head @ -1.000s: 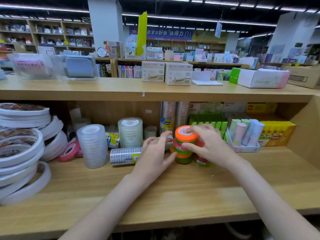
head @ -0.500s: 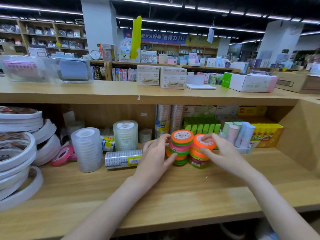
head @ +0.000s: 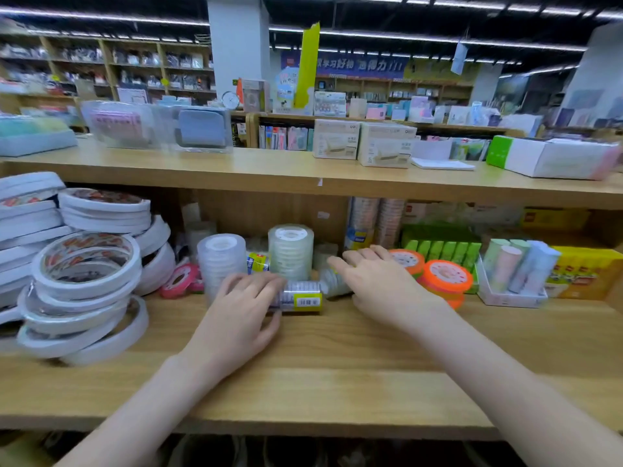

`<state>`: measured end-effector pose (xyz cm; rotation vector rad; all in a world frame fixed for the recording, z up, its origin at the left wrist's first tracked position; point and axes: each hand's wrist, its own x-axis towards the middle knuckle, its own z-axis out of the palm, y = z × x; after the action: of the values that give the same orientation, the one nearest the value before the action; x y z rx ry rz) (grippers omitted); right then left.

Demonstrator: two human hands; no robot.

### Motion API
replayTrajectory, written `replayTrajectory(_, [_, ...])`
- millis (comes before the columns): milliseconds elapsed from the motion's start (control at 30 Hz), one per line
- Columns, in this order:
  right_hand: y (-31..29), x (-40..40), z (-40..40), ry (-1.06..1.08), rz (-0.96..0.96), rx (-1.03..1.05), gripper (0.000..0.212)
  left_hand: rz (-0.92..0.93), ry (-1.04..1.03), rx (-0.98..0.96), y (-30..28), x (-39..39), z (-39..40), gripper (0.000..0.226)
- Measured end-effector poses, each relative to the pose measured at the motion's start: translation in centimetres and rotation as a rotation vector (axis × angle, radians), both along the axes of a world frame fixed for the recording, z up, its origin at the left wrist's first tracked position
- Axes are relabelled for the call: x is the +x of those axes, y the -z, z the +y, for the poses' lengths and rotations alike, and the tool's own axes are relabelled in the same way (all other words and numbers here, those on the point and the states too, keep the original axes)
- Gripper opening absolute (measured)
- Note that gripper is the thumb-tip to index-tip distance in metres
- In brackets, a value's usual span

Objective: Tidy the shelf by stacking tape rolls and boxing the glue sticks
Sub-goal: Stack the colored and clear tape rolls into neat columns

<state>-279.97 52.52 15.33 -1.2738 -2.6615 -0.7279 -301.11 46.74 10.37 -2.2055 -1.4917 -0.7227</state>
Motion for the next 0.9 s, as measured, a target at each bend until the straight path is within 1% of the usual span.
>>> replayTrajectory(100, [-0.2, -2.5, 1.2, 0.101, -0.119, -0.156, 0.059, 0.032, -0.018, -0.01, 0.4, -0.9, -0.7, 0.043])
replayTrajectory(200, [-0.2, -3.2, 1.4, 0.103, -0.143, -0.233, 0.058, 0.002, -0.054, 0.032, 0.2, -0.8, -1.1, 0.033])
replayTrajectory(367, [-0.2, -1.0, 0.0, -0.159, 0.043, -0.291, 0.052, 0.015, -0.124, 0.11, 0.0, -1.2, -1.0, 0.027])
replayTrajectory(467, [-0.7, -0.4, -0.6, -0.214, 0.239, -0.358, 0.046, -0.01, -0.159, 0.129, 0.1, -1.0, -1.1, 0.025])
replayTrajectory(500, [-0.9, -0.4, -0.7, -0.217, 0.269, -0.376, 0.045, -0.021, -0.166, 0.13, 0.1, -1.0, -1.1, 0.024])
replayTrajectory(533, [-0.9, -0.5, -0.8, -0.214, 0.25, -0.383, 0.045, -0.028, -0.169, 0.134, 0.1, -0.9, -1.2, 0.023])
replayTrajectory(633, [-1.0, -0.9, -1.0, -0.185, 0.096, -0.429, 0.048, -0.04, -0.176, 0.156, 0.0, -1.0, -1.2, 0.017])
replayTrajectory(667, [-1.3, -0.9, -1.0, -0.187, 0.094, -0.464, 0.048, -0.045, -0.183, 0.162, -0.1, -1.2, -1.3, 0.015])
replayTrajectory(733, [-2.2, -1.2, -0.7, -0.225, 0.202, -0.495, 0.046, -0.04, -0.208, 0.172, 0.0, -1.8, -1.3, 0.013])
replayTrajectory(833, [-2.8, -2.2, 0.7, -0.215, 0.466, -0.414, 0.054, -0.041, -0.281, 0.186, 0.3, -2.5, -1.4, 0.016])
replayTrajectory(900, [-2.5, -3.8, 1.5, -0.169, 0.508, -0.415, 0.059, -0.038, -0.291, 0.21, 0.4, -2.6, -1.5, 0.02])
